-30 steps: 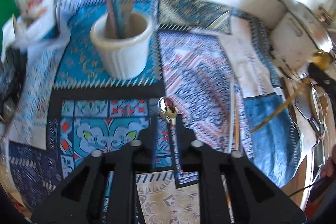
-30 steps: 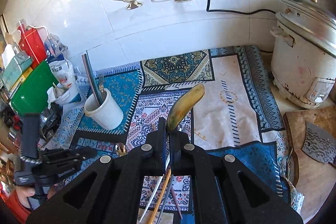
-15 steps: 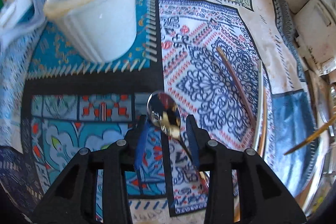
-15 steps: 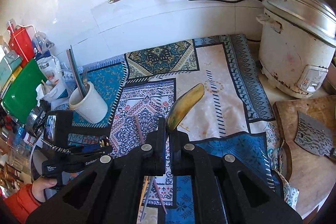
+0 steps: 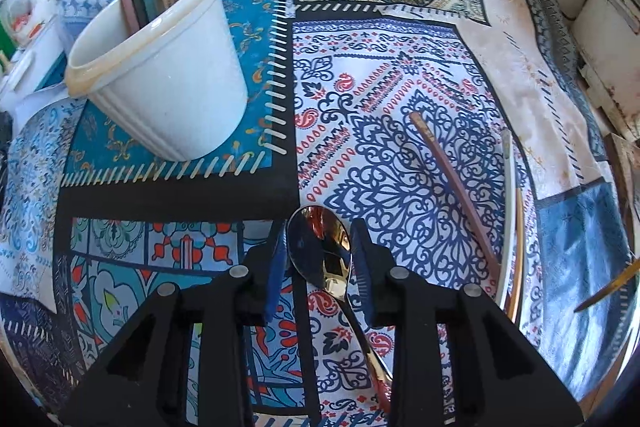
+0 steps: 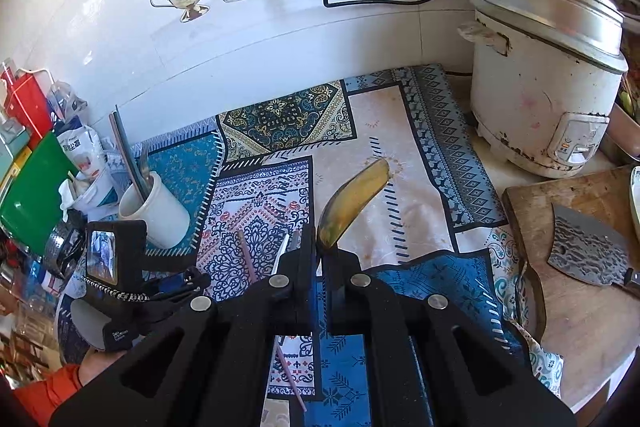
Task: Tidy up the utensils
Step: 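Lift both spoons and carry them over the white cup with both tools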
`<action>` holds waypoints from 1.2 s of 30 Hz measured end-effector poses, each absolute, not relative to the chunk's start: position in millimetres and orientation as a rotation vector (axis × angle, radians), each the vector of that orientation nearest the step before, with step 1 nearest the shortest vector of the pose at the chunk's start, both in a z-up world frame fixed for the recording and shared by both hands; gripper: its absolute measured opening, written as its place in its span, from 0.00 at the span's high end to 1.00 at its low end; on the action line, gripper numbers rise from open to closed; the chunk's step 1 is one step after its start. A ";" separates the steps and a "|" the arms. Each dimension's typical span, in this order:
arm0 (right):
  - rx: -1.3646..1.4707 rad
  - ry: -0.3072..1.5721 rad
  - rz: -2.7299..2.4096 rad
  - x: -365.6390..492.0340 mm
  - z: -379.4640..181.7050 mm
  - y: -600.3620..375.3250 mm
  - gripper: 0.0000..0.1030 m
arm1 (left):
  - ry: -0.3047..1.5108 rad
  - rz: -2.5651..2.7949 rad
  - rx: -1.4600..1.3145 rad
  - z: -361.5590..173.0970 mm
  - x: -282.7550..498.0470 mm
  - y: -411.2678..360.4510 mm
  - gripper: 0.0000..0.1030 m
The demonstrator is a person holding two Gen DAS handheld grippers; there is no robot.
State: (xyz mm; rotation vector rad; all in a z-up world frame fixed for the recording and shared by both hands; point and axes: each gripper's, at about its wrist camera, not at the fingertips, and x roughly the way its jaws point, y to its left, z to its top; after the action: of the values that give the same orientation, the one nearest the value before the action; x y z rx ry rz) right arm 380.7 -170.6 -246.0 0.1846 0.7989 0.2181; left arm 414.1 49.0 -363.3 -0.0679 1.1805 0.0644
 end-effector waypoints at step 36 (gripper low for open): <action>0.110 0.599 0.424 426.8 -171.3 -44.9 0.97 | 0.701 0.012 -0.150 -153.3 379.8 161.2 0.71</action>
State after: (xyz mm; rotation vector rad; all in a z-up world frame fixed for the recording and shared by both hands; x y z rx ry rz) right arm 426.8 -44.9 -171.3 0.1097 0.5995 0.4243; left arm 379.8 161.2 -153.3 -0.1501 0.7010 0.0122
